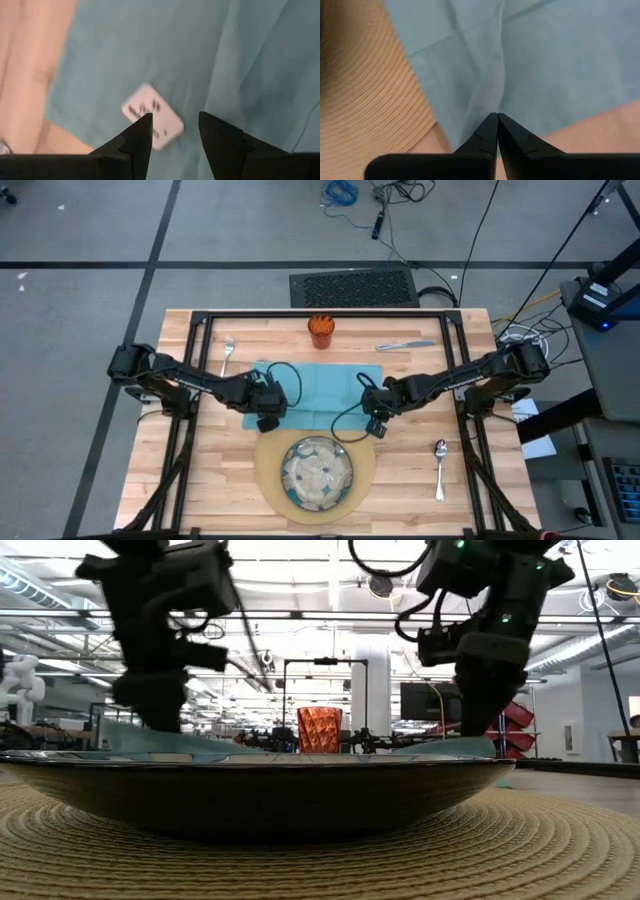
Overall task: Set table place
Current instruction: Fold the blue table napkin
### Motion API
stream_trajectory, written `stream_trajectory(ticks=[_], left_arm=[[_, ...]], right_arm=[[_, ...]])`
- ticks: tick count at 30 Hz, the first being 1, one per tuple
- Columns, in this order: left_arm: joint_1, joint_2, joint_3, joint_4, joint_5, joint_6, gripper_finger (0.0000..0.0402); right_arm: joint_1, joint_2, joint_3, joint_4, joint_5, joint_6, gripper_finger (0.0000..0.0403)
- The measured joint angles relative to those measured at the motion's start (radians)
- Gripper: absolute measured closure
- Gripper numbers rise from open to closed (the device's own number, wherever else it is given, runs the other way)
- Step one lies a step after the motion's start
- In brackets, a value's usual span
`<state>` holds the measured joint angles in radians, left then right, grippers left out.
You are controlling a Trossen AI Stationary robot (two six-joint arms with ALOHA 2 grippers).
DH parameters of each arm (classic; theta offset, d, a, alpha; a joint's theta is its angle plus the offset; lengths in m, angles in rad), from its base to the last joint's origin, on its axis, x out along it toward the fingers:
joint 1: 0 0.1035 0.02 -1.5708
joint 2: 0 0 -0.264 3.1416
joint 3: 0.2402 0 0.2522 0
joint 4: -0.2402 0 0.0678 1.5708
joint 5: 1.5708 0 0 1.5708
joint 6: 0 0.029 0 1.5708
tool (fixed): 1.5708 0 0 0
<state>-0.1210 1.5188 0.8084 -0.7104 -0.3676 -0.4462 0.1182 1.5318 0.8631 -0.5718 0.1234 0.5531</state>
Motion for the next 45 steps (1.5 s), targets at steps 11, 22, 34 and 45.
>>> stream_trajectory(ticks=[11,22,34,45], left_arm=[[-0.146,-0.018,-0.123,-0.013,-0.101,-0.13,0.0257],[-0.112,-0.209,-0.018,-0.03,-0.164,-0.023,0.0257],[-0.037,-0.187,-0.019,0.719,0.122,0.063,0.0257],[-0.092,0.022,-0.019,1.095,0.105,0.033,0.0256]], right_arm=[[0.075,0.0,0.0,-0.087,0.005,0.061,0.0403],[-0.02,-0.057,0.067,-0.092,0.012,-0.063,0.0403],[-0.301,-0.113,0.065,-0.017,0.005,-0.212,0.0403],[-0.672,-0.253,-0.113,0.132,-0.303,-0.367,0.0403]])
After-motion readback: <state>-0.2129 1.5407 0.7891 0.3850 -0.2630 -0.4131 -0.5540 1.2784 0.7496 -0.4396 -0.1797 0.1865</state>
